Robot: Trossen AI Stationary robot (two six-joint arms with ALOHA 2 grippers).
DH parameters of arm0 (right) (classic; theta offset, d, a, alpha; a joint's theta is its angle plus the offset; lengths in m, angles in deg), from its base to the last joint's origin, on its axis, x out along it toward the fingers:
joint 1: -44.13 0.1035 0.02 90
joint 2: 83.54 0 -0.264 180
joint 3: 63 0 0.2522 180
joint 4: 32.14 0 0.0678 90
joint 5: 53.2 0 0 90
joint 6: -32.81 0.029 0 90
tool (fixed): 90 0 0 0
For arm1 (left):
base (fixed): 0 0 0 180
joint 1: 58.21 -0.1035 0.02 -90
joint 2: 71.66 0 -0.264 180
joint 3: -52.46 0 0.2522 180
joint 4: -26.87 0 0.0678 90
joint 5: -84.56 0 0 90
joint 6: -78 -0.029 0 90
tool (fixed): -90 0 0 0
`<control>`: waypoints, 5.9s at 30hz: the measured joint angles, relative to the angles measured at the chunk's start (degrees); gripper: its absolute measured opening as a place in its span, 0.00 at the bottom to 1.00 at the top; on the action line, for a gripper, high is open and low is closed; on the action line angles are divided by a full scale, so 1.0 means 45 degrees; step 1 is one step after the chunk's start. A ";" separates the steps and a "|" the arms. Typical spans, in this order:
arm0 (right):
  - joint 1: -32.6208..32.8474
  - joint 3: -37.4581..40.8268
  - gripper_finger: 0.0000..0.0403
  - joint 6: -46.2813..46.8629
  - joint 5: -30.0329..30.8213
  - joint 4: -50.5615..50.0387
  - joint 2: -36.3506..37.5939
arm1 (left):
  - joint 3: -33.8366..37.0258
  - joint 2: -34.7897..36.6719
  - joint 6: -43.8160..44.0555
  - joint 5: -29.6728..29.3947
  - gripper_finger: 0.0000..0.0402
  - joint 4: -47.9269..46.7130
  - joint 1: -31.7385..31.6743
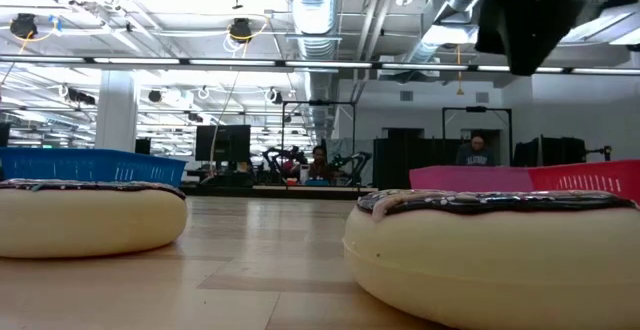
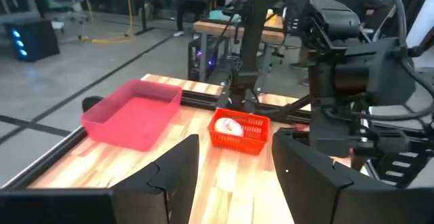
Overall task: Pick & Place Food Item
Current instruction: Put the black donut into the red bin
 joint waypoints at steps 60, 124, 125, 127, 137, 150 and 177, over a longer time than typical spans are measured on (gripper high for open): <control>0.1001 -0.5815 0.66 -0.2059 0.3564 -0.2093 -0.4717 | -0.0005 -0.0447 -0.2009 -0.2968 0.45 0.0680 0.3030; 0.1462 -0.3908 0.66 0.0905 0.3307 -0.1418 -0.4666 | -0.0005 -0.0158 -0.2376 -0.3006 0.45 0.0780 0.3030; 0.1412 -0.3919 0.66 0.0903 0.3380 -0.1357 -0.4663 | -0.0005 -0.0158 -0.2376 -0.3006 0.45 0.0775 0.3030; 0.1320 -0.3930 0.66 0.0827 0.3485 -0.1323 -0.4661 | -0.0005 -0.0159 -0.2376 -0.3003 0.45 0.0780 0.3030; 0.1080 -0.3934 0.66 0.0465 0.3468 -0.0735 -0.4916 | -0.0005 -0.0163 -0.2376 -0.2992 0.45 0.0777 0.3030; 0.1191 -0.3949 0.66 0.0604 0.3196 -0.0574 -0.5613 | 0.0005 -0.0158 -0.2299 -0.2958 0.45 0.0697 0.3030; 0.0693 -0.4080 0.28 0.0560 0.2486 -0.0685 -0.5894 | 0.0005 -0.0158 -0.2284 -0.3006 0.45 0.0692 0.3011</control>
